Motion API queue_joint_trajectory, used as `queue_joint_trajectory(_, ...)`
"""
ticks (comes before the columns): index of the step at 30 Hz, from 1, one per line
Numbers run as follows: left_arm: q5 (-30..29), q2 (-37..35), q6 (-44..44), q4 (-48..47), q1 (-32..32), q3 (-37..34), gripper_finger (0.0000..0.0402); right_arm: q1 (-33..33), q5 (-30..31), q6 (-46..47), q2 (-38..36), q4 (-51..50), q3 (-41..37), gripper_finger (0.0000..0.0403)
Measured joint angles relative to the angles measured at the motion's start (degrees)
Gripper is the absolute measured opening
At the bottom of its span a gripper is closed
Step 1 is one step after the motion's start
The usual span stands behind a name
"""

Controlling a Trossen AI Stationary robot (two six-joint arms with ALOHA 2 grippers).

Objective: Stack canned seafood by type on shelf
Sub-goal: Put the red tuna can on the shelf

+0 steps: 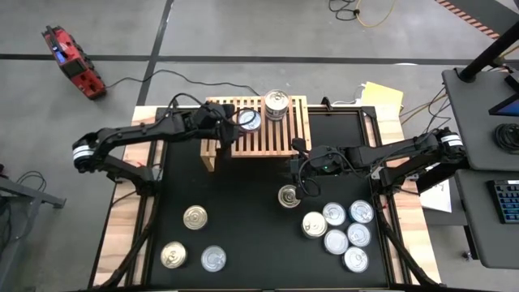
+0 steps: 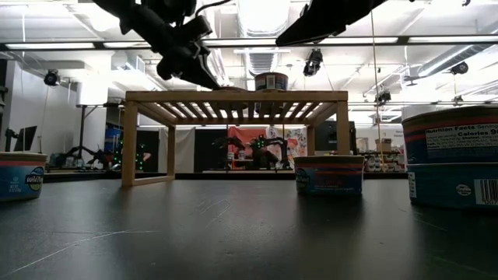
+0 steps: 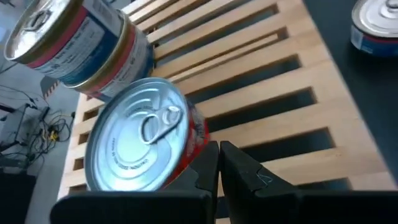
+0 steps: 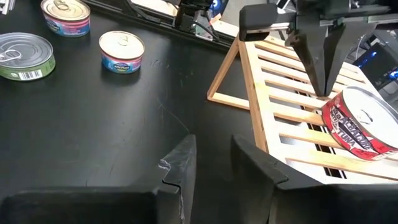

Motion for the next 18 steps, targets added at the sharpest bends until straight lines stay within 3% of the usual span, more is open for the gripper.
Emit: queue_joint_trajectory(18, -1.0, 3.4, -1.0, 5.7, 2.3, 0.0, 0.0, 0.0, 0.0, 0.4, 0.0, 0.0, -0.4, 0.0078)
